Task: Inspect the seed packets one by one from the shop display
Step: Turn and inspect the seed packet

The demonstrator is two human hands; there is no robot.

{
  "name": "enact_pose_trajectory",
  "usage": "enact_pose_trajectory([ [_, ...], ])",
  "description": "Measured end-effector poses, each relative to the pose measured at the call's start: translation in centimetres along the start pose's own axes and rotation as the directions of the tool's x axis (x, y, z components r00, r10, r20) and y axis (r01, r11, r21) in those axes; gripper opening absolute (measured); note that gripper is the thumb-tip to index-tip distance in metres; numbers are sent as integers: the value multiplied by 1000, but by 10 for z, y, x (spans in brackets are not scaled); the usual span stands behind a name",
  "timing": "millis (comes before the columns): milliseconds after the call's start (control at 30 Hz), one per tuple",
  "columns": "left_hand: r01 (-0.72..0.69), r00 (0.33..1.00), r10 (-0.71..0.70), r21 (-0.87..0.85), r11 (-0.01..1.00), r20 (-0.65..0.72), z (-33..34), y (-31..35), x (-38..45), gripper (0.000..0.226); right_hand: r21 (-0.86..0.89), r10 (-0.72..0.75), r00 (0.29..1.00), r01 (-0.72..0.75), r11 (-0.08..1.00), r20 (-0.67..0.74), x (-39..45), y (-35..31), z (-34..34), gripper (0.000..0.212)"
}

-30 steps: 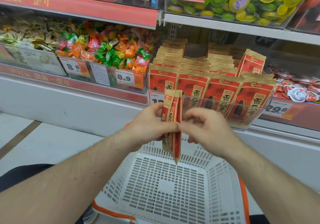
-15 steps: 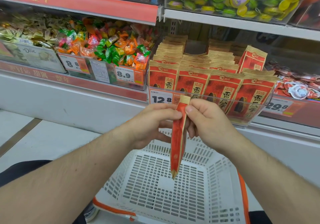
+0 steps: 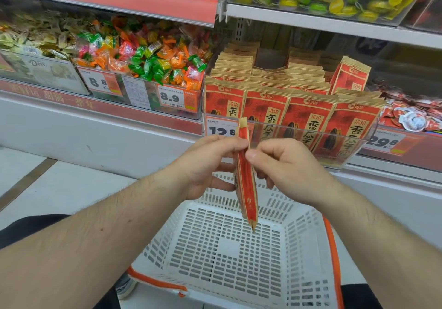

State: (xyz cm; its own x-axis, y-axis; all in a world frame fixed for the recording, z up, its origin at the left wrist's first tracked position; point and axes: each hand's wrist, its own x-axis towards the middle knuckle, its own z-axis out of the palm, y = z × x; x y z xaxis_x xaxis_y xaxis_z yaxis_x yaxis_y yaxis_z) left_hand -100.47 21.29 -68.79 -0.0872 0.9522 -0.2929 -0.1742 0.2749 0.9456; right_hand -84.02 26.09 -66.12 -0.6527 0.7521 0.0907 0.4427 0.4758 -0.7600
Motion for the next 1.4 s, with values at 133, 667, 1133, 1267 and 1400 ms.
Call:
enact_pose_trajectory([
  [133,-7,997,1,-79,997,-75,-4,6,0,24,-294,118,958,-37,955,262,-5,-7,-6,41],
  [667,85,996,-90,-164,983,-22,-8,3,5,20,-8,156,880,-171,985,448,-5,0,-14,30],
  [1133,-82,996,88,-234,969,17,-9,3,6,17,-250,221,957,-171,953,188,-5,4,0,92],
  [1267,-142,959,212,-325,935,190,-12,5,2,56,45,221,934,-242,969,280,-1,8,0,100],
  [1400,-163,950,240,-338,927,198,-9,5,-1,55,80,229,962,-242,967,147,-3,7,4,76],
])
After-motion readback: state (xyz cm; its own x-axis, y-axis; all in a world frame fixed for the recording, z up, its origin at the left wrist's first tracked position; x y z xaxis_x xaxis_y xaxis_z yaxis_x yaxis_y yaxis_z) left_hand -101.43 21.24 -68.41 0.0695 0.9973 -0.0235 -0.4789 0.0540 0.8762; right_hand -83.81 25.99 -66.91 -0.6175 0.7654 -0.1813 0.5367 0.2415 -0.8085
